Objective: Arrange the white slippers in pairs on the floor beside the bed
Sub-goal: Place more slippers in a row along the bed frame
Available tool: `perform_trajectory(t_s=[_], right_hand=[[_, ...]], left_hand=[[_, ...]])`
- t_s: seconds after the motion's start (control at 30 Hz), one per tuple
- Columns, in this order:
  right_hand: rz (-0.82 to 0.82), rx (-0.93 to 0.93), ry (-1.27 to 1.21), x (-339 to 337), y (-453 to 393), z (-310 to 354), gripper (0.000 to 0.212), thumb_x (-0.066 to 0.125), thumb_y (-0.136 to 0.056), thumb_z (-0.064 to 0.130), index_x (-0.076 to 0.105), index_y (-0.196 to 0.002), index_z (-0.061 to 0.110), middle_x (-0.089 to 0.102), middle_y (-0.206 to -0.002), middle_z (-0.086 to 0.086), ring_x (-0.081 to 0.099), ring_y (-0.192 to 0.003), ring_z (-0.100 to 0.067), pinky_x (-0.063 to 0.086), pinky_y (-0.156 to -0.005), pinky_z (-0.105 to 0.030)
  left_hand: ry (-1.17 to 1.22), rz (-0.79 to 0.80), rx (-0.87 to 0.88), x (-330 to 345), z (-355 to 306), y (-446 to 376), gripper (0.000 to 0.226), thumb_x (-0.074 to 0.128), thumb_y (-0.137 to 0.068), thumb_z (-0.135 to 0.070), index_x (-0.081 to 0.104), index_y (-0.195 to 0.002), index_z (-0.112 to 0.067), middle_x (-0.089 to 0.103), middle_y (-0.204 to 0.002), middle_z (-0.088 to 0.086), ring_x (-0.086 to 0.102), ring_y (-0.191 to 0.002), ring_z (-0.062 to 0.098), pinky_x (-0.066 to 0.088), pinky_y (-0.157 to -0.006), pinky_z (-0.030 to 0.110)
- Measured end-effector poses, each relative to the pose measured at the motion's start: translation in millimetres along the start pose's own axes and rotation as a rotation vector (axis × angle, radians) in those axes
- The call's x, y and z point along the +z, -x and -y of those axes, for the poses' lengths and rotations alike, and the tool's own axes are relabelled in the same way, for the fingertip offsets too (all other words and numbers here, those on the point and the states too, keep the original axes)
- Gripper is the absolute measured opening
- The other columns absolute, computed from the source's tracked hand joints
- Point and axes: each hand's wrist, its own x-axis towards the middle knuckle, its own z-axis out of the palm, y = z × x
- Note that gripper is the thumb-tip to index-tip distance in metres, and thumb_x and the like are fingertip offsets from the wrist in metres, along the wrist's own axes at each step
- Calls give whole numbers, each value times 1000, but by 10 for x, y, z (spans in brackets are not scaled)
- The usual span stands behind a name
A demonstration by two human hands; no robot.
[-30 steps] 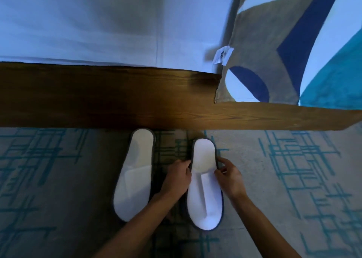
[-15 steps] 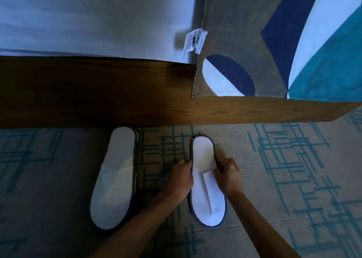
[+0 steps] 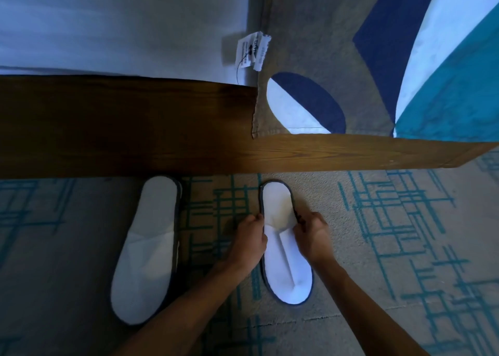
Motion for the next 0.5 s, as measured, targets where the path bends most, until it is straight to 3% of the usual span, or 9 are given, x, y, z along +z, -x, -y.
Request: perform_trajectory(t_s=[0.27, 0.5], right_hand=[[-11, -20, 5, -38, -116, -1, 41, 52, -82, 1, 56, -122, 10, 56, -98, -18, 55, -86, -34, 36, -71, -27], [-28, 30, -35, -95, -150, 33, 17, 54, -83, 2, 59, -98, -2, 51, -84, -13, 57, -78, -35, 41, -62, -34]], left_hand=[[-5, 7, 29, 21, 6, -122, 48, 50, -96, -12, 38, -142, -6, 54, -129, 14, 57, -110, 19, 50, -93, 26], [21, -6, 34, 35, -15, -168, 48, 50, -95, -11, 38, -142, -6, 52, -132, 14, 57, -111, 19, 49, -91, 23]])
